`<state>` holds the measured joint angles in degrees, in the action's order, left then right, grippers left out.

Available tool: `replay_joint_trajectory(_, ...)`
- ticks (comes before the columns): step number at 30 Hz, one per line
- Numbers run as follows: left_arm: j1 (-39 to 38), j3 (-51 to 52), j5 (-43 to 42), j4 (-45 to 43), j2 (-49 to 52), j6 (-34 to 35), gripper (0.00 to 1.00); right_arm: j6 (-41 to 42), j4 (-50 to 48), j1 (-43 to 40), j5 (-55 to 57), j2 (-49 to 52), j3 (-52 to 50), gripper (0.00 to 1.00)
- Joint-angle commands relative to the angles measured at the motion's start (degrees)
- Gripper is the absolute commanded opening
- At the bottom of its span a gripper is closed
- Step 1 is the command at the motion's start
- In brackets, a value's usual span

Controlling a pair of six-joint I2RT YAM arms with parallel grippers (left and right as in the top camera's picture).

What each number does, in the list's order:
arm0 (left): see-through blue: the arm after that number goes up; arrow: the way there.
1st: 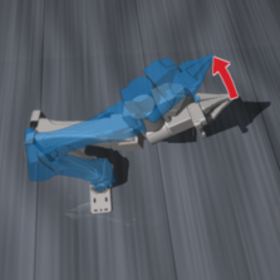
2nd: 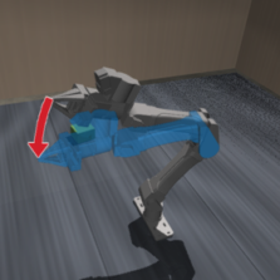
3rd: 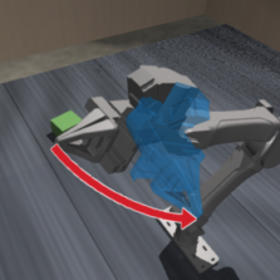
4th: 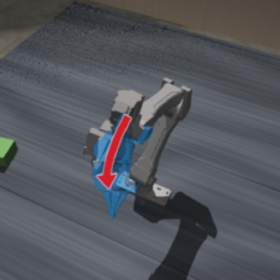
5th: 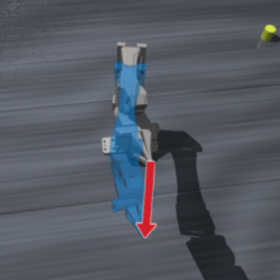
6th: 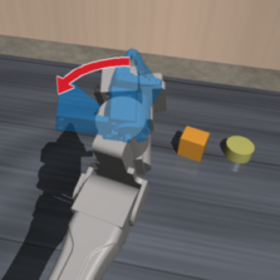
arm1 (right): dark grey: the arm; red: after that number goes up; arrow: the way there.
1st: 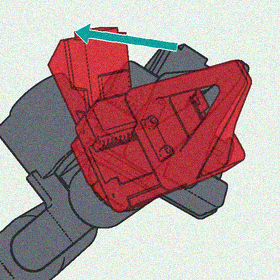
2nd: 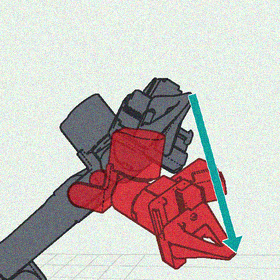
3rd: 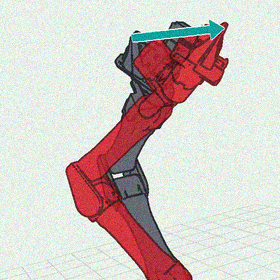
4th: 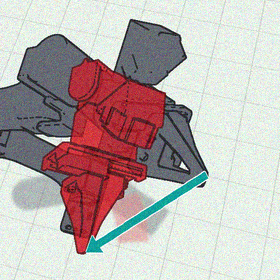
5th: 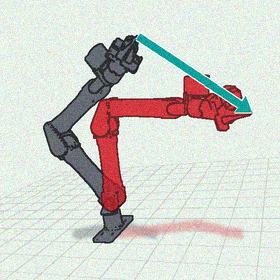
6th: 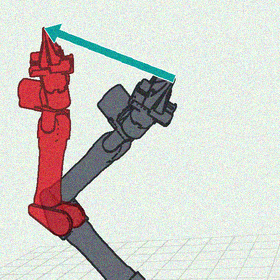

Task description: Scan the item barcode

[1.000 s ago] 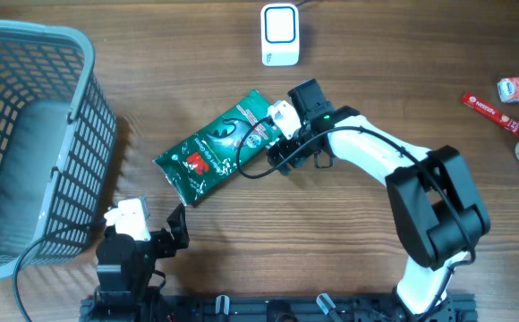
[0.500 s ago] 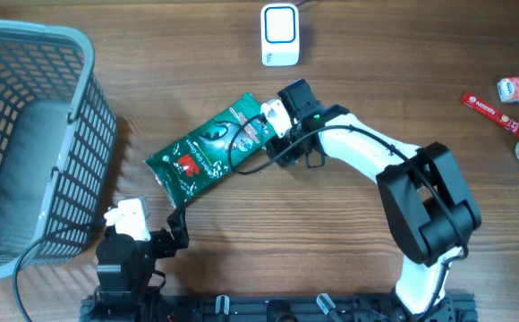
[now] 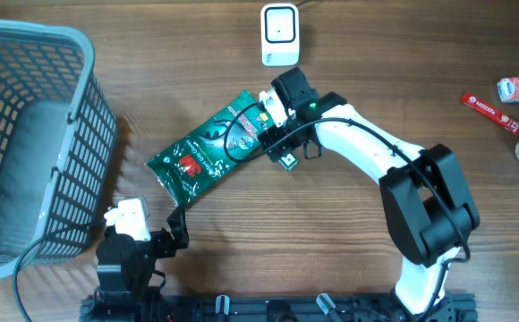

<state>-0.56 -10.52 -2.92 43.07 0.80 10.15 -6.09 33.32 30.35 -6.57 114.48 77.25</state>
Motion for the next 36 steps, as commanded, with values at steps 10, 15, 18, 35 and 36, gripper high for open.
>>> replay_joint_trajectory(10, 0.31, 0.11, -0.28, -0.15, -0.42, -0.74, 1.00, -3.58, -2.84, 1.73, -3.32, 5.35, -0.87, 0.58)
replay_joint_trajectory(15, 0.31, 0.11, -0.26, -0.15, -0.42, -0.72, 1.00, -2.75, -1.55, 1.73, -2.14, 5.70, -0.87, 0.47)
replay_joint_trajectory(18, 0.31, 0.11, -0.26, -0.15, -0.42, -0.72, 1.00, -2.73, 0.07, 1.73, -2.27, 5.68, -0.81, 0.30)
replay_joint_trajectory(35, 0.31, 0.11, -0.26, -0.13, -0.42, -0.72, 1.00, -14.27, 33.73, -9.05, -47.54, 4.87, 15.80, 0.19)
replay_joint_trajectory(36, 0.31, 0.11, -0.26, -0.13, -0.42, -0.74, 1.00, -16.63, 34.64, -9.49, -51.47, 4.87, 15.78, 0.20)
